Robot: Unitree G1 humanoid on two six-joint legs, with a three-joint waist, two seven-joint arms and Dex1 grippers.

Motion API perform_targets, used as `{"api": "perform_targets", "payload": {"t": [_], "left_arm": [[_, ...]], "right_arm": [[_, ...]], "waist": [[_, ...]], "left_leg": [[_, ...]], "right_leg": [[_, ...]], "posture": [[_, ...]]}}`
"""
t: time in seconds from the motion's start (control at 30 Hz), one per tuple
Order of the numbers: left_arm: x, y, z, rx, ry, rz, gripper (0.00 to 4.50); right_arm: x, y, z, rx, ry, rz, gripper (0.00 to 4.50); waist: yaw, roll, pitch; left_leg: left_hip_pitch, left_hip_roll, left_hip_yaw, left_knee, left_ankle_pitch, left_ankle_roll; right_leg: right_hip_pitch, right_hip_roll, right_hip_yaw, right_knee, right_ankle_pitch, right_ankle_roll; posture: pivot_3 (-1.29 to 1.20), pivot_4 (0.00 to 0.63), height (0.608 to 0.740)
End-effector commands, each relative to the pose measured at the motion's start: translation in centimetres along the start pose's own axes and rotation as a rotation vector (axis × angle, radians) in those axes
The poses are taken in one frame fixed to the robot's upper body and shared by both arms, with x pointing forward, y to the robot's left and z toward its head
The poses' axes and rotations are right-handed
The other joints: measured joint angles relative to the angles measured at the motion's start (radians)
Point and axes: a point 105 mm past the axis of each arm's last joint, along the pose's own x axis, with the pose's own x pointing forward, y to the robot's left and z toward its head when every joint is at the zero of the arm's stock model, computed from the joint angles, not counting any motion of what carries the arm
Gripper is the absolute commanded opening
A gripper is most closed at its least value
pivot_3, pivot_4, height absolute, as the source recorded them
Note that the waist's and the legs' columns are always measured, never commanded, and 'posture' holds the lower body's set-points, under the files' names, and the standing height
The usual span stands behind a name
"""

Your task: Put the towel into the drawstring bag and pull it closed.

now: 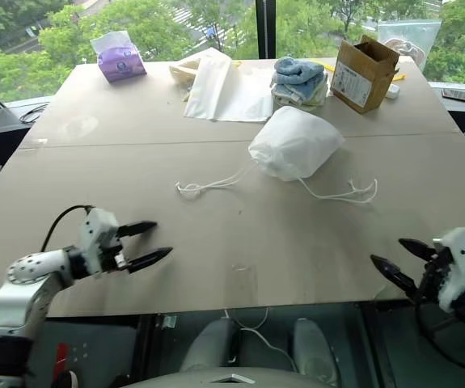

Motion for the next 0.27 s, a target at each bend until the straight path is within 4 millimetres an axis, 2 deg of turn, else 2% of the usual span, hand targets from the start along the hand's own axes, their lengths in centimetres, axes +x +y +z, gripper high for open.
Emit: {"api": "perform_targets", "payload": {"t": [0.03,0.27], "left_arm": [[0.1,-0.2,0.4,0.028,0.019,0.024,4.46],[2.3,-1.6,1.9,0.007,-0.03,0.026,4.46]], "right_arm": [[-1.0,0.0,0.9,-0.132,-0.06,0.033,4.5],[-1.9,-0.2,0.0,-0.173,-0.04,0.092,4.5]], "waist": [[0.004,0.001,0.0],[0.01,-0.001,0.001]], "left_leg": [[0.003,0.0,0.001,-0.001,0.0,0.0],[0.003,0.0,0.0,0.0,-0.001,0.001]], "right_leg": [[0.003,0.0,0.001,0.0,0.0,0.0],[0.004,0.0,0.004,-0.001,0.0,0.0]], "posture": [[0.0,0.15,0.74],[0.0,0.15,0.74]]}}
